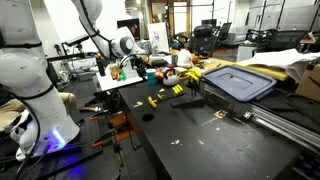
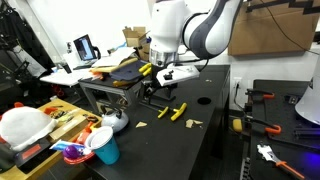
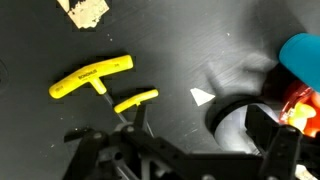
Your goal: Remove one black object from the black stand
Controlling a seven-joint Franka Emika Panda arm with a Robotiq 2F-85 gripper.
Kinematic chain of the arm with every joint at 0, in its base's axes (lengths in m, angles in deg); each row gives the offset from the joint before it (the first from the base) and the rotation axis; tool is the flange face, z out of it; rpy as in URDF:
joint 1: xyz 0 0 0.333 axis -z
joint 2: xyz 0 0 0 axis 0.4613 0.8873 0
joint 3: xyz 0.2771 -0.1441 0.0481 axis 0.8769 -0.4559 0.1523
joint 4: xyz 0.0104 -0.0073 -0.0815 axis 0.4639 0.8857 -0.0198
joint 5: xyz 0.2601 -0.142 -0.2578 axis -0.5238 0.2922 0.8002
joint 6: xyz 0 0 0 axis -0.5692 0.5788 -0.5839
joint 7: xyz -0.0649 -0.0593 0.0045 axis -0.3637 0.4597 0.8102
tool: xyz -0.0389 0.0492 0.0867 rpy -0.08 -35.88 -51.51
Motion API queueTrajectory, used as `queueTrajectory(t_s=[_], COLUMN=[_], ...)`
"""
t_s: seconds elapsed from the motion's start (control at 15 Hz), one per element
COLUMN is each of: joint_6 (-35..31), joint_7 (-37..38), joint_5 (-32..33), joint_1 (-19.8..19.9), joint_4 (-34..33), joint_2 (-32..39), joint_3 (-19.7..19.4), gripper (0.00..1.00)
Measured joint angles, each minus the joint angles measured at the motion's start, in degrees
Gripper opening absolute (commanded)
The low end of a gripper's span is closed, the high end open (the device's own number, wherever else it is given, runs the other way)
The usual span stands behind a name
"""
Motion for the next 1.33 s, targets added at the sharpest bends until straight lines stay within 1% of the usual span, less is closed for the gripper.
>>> queueTrajectory(t_s=[0.13, 0.2, 0.27, 0.33, 0.4, 0.67, 0.87, 1.13, 1.33], joint_6=[3.8, 6.3, 9.2, 13.0, 17.0, 31.0, 39.2, 48.3, 53.4], joint_7=[-7.4, -11.0, -14.2, -16.9, -18.6, -23.6, -28.1, -34.3, -38.0], joint_5=[-10.2, -14.9, -18.9, -21.9, -23.4, -24.1, -24.1, -24.1, -24.1], joint_1=[2.3, 1.9, 0.9, -0.1, -0.8, -1.3, -1.2, -1.2, -1.2], joint_4=[-0.6, -1.3, -2.2, -3.4, -4.7, -10.0, -13.8, -18.1, -21.1], joint_2=[-2.5, -4.0, -5.6, -7.2, -8.8, -13.3, -14.0, -13.4, -12.4], joint_3=[4.3, 4.6, 3.8, 2.8, 1.7, -2.1, -3.9, -5.4, -6.2], gripper=[1.00, 1.00, 1.00, 1.00, 1.00, 1.00, 1.00, 1.00, 1.00])
